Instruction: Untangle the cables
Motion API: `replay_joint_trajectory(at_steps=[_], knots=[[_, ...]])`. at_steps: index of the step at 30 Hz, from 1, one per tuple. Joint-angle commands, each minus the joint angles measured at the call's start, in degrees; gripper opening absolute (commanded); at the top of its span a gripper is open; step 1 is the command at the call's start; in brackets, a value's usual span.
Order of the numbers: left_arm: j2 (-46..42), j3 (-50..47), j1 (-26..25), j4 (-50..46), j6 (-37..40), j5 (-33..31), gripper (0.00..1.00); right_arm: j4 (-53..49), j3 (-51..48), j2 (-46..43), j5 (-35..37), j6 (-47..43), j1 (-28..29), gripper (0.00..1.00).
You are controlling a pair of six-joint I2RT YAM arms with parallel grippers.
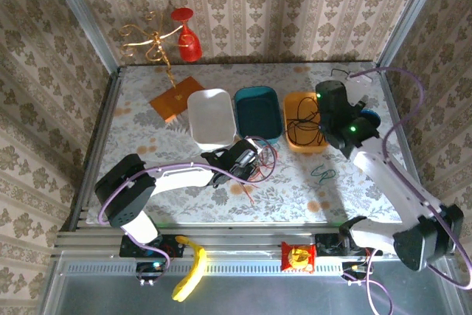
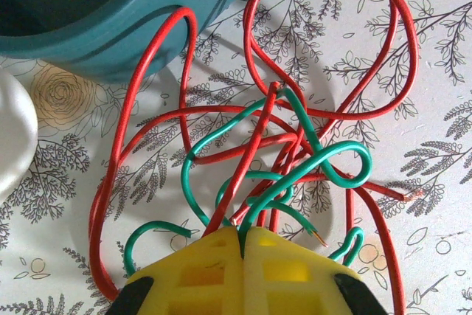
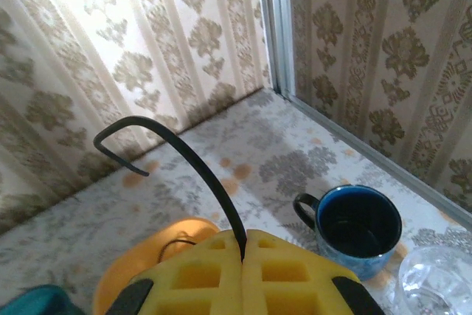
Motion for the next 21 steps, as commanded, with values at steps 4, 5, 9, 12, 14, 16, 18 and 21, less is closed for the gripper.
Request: replay_joint_trajectory(at_steps=[4,5,9,12,14,16,18,21], knots=[[0.2,1.0,-0.6,-1.3,0.7,0.3,0.00,4.6,2.0,4.1,9.1,-1.7,0.6,0.00],[0.2,1.0,-0.5,-1.3,0.7,0.3,0.00,5.1,2.4,4.1,10.2,-2.3,0.5,0.00],[0.4,0.9,-0.5,-1.3,0.8,0.4,0.00,9.6,2.7,3.5,13.5,-7.0,-0.1,0.00],[0.5,1.0,-0.5,-1.3,0.8,0.5,0.00,8.1,3.1,4.3,14.6,-7.2,-1.0,0.00],[0.6,1.0,-0.5,-1.3,0.8,0.6,0.00,7.9,2.6,5.4,15.3,-7.6,-1.0,0.00],[0.7,1.0,-0.5,-1.3,0.8,0.5,0.00,6.9,1.9,6.9,14.5,-6.5,-1.0,0.00],[0.7,1.0,-0.5,-1.2,0.8,0.5,0.00,5.5,1.3,8.7,12.4,-5.0,-0.9,0.00],[0.7,1.1,-0.5,-1.3,0.8,0.5,0.00,2.2,1.1,12.8,4.0,-1.9,-0.8,0.00]])
